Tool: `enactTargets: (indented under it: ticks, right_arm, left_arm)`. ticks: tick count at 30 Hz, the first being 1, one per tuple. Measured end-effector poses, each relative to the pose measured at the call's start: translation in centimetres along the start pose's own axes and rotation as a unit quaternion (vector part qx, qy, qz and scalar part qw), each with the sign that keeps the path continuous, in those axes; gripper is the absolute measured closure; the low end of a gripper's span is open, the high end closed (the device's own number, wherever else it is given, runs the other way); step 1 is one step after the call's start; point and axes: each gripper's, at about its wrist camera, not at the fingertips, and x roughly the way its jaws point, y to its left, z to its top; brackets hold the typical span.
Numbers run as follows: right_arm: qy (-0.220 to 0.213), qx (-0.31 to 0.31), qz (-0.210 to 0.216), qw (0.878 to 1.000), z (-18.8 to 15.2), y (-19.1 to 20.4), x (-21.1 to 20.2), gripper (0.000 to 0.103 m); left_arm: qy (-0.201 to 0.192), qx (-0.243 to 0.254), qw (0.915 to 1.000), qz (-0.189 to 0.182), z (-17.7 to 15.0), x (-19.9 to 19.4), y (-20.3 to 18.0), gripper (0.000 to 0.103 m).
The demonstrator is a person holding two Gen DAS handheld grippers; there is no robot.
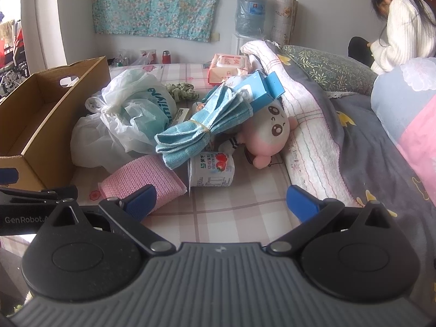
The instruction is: Organize soft objects
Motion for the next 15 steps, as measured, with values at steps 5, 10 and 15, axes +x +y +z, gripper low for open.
enactTargets:
  ticks: [5,10,15]
  right_arm:
    - [0.003,0.0,0.002,1.0,-0.1,-0.2,0.25,0.001]
    - [0.004,0.0,0.003,1.0,-0.12,-0.17,0.34,0.001]
    - [0.005,-0.001,0.003,1.0,-0.11,-0.19,0.51,0.001]
  left_arm:
    - [0.001,-0.001,1.0,0.0,-0.02,0.07,-0.03,0.001]
    - [0.001,-0.002,1.0,0.001,-0.05,0.11,0.02,0.001]
    - [0.003,-0.005,1.0,0.001,-0.07,0.23,0.21,0.001]
